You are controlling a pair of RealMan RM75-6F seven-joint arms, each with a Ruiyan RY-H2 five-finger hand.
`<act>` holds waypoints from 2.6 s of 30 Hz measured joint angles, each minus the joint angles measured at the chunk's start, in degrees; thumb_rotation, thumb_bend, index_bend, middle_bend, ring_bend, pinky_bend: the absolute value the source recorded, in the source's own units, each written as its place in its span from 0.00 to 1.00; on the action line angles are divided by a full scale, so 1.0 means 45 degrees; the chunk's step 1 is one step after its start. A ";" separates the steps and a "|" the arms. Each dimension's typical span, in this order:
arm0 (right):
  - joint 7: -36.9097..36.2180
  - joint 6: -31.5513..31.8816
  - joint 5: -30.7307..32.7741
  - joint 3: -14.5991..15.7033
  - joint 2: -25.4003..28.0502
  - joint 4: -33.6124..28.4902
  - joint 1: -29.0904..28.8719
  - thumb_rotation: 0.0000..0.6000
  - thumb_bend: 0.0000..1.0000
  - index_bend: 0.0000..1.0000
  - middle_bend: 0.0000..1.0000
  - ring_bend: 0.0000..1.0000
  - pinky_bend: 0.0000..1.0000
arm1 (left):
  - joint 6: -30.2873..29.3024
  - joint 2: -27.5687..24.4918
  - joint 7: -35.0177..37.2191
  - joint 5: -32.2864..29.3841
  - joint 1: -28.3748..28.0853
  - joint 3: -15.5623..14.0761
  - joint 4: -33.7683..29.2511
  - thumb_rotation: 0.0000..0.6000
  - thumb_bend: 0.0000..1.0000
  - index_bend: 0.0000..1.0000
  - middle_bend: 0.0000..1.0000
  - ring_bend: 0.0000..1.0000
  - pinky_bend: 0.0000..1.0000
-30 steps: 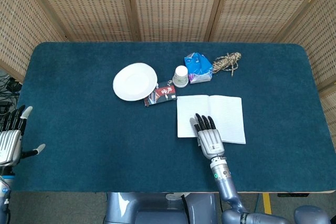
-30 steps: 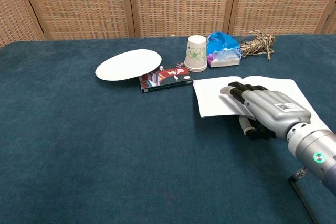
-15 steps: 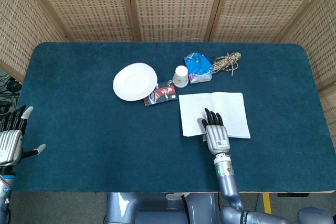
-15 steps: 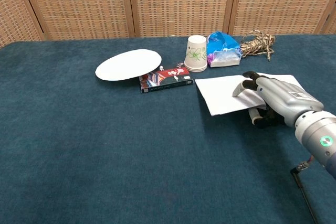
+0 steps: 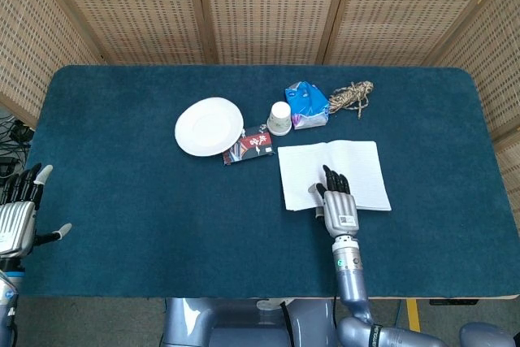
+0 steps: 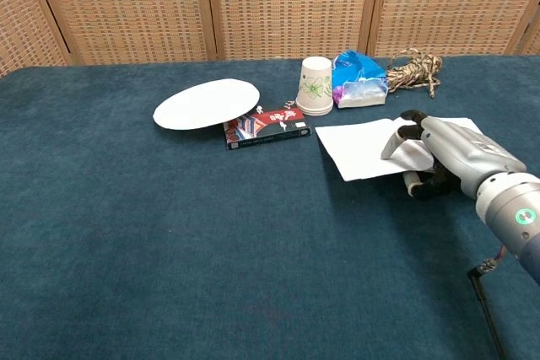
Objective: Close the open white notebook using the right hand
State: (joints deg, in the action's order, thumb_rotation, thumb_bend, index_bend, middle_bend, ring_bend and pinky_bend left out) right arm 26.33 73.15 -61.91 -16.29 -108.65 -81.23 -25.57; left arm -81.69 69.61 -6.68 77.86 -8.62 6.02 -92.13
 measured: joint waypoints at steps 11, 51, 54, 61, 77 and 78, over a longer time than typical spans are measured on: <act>-0.0115 0.0195 0.0032 -0.0130 0.0093 -0.0102 -0.0027 1.00 0.48 0.32 0.00 0.00 0.00 | -0.0074 -0.0017 0.0006 0.0041 0.0022 -0.0002 -0.0029 1.00 0.11 0.00 0.00 0.00 0.00; -0.0046 0.2883 0.0785 -0.1544 0.0811 -0.0728 0.0800 1.00 0.48 0.25 0.00 0.00 0.00 | -0.0075 0.0092 -0.0250 0.0437 -0.0006 -0.0249 -0.0196 1.00 0.11 0.00 0.00 0.00 0.00; 0.0045 0.2898 0.1070 -0.1490 0.0934 -0.0946 0.0976 1.00 0.48 0.25 0.00 0.00 0.00 | -0.0111 0.0082 -0.0251 0.0503 -0.0004 -0.0261 -0.0247 1.00 0.11 0.00 0.00 0.00 0.00; 0.0195 0.2796 0.1454 -0.1705 0.1026 -0.0789 0.0929 1.00 0.48 0.24 0.00 0.00 0.00 | -0.0271 0.0032 -0.0165 0.0624 0.0055 -0.0278 -0.0327 1.00 0.11 0.00 0.00 0.00 0.00; -0.0089 0.1988 0.1724 -0.1947 0.1798 0.0020 0.0613 1.00 0.43 0.23 0.00 0.00 0.00 | -0.0340 -0.0041 -0.0211 0.0640 0.0087 -0.0251 -0.0383 1.00 0.11 0.00 0.00 0.00 0.00; -0.0286 0.1837 0.1526 -0.1736 0.1960 -0.0060 0.0669 1.00 0.40 0.22 0.00 0.00 0.00 | -0.0340 -0.0044 -0.0217 0.0636 0.0088 -0.0250 -0.0382 1.00 0.11 0.00 0.00 0.00 0.00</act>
State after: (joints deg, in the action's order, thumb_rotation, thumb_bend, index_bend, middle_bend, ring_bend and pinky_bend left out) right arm 25.04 81.41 -55.05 -24.10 -99.83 -81.49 -22.55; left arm -83.22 69.41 -7.66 80.72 -8.22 4.90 -93.85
